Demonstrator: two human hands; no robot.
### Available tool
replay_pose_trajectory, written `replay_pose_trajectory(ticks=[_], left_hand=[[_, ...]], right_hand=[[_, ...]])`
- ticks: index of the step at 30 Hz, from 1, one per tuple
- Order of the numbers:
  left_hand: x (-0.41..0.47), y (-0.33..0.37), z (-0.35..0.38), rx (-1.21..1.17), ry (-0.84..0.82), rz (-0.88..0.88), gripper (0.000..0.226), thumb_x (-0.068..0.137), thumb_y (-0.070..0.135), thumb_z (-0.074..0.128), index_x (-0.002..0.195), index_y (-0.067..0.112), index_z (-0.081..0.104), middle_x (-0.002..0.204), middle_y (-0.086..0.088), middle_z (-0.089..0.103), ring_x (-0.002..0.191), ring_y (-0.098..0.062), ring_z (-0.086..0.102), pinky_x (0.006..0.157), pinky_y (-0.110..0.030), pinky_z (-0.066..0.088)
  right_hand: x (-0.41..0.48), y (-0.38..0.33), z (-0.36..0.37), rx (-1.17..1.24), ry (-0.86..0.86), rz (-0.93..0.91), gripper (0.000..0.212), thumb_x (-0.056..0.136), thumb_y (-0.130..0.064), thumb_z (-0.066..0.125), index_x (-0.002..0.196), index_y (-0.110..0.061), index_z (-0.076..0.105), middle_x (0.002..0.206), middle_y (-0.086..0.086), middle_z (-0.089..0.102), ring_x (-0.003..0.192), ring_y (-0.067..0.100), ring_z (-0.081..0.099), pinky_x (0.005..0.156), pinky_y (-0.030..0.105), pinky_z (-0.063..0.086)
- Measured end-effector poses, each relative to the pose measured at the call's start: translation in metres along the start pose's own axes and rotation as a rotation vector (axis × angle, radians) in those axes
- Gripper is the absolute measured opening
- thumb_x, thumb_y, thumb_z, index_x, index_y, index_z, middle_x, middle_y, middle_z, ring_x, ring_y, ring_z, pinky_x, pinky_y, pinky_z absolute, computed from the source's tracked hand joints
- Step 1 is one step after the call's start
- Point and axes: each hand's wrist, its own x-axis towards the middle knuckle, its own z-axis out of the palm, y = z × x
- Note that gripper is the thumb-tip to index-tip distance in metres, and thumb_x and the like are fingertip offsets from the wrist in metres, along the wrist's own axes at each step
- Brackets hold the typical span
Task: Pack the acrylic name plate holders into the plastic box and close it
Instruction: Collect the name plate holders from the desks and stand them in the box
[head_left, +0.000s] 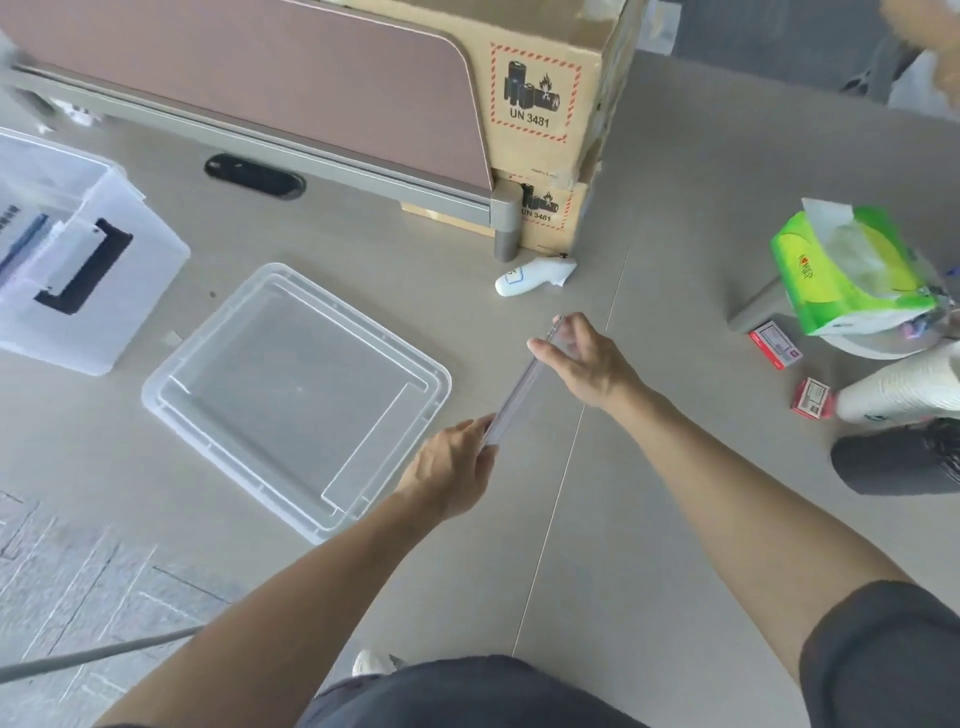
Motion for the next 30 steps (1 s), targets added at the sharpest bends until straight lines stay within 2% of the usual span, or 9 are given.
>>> replay_pose_trajectory(ticks=[6, 10, 15, 19, 21, 25, 28, 30], left_hand=[[-0.052, -0.033, -0.048, -0.065, 0.160, -0.027, 0.029, 0.092, 0.022, 0.049, 0.121, 0.020, 0.056, 0.089, -0.004, 0.064, 0.076, -0.035, 0.059, 0.061, -0.035, 0.045], [-0.090, -0.062, -0.088, -0.121, 0.294, -0.033, 0.009, 0.090, 0.027, 0.045, 0.094, 0.027, 0.053, 0.072, 0.001, 0.057, 0.063, -0.034, 0.054, 0.057, -0.036, 0.047], [-0.131, -0.113, -0.136, -0.159, 0.379, -0.056, 0.016, 0.089, 0.028, 0.044, 0.082, 0.016, 0.050, 0.066, -0.003, 0.056, 0.055, -0.031, 0.051, 0.051, -0.037, 0.045], [-0.174, -0.155, -0.184, -0.199, 0.454, -0.032, 0.017, 0.089, 0.026, 0.045, 0.073, 0.020, 0.041, 0.058, 0.004, 0.044, 0.050, -0.026, 0.040, 0.048, -0.030, 0.032], [-0.196, -0.179, -0.206, -0.201, 0.474, -0.032, 0.017, 0.089, 0.028, 0.045, 0.073, 0.024, 0.039, 0.057, 0.005, 0.042, 0.051, -0.030, 0.042, 0.050, -0.029, 0.030], [-0.236, -0.231, -0.243, -0.149, 0.537, -0.031, 0.011, 0.089, 0.027, 0.046, 0.087, 0.018, 0.052, 0.067, -0.003, 0.057, 0.059, -0.035, 0.056, 0.052, -0.033, 0.040], [-0.260, -0.264, -0.266, -0.170, 0.608, -0.012, 0.001, 0.091, 0.023, 0.049, 0.091, 0.023, 0.049, 0.065, 0.003, 0.051, 0.053, -0.027, 0.047, 0.050, -0.029, 0.034], [-0.269, -0.283, -0.277, -0.182, 0.670, -0.024, 0.004, 0.092, 0.021, 0.050, 0.091, 0.018, 0.054, 0.063, 0.005, 0.050, 0.052, -0.020, 0.040, 0.050, -0.027, 0.029]], right_hand=[[-0.018, -0.084, 0.036, -0.116, -0.049, -0.139, 0.092, 0.065, -0.086, 0.042, 0.131, -0.021, 0.044, 0.135, 0.005, 0.054, 0.121, 0.028, 0.055, 0.096, 0.037, 0.042], [-0.030, -0.152, 0.075, -0.153, -0.050, -0.242, 0.099, 0.066, -0.085, 0.040, 0.138, -0.017, 0.041, 0.138, 0.009, 0.051, 0.122, 0.028, 0.053, 0.092, 0.034, 0.041], [-0.048, -0.231, 0.132, -0.135, -0.023, -0.333, 0.094, 0.071, -0.085, 0.042, 0.144, -0.026, 0.036, 0.145, 0.004, 0.048, 0.131, 0.026, 0.047, 0.102, 0.041, 0.041], [-0.068, -0.295, 0.184, -0.100, -0.011, -0.390, 0.077, 0.088, -0.064, 0.053, 0.148, -0.022, 0.030, 0.149, 0.009, 0.040, 0.133, 0.029, 0.044, 0.093, 0.032, 0.035], [-0.076, -0.325, 0.209, -0.093, -0.024, -0.404, 0.074, 0.088, -0.062, 0.056, 0.146, -0.022, 0.032, 0.150, 0.010, 0.039, 0.133, 0.030, 0.044, 0.092, 0.032, 0.035], [-0.092, -0.382, 0.259, -0.025, -0.043, -0.436, 0.066, 0.087, -0.055, 0.063, 0.140, -0.023, 0.039, 0.139, 0.003, 0.044, 0.127, 0.024, 0.045, 0.095, 0.033, 0.037], [-0.101, -0.423, 0.291, -0.017, -0.038, -0.482, 0.058, 0.086, -0.047, 0.068, 0.133, -0.020, 0.047, 0.122, -0.008, 0.045, 0.121, 0.013, 0.047, 0.091, 0.025, 0.033], [-0.101, -0.449, 0.309, -0.006, -0.042, -0.485, 0.061, 0.082, -0.049, 0.069, 0.130, -0.017, 0.049, 0.120, -0.009, 0.050, 0.115, 0.007, 0.050, 0.088, 0.022, 0.034]])
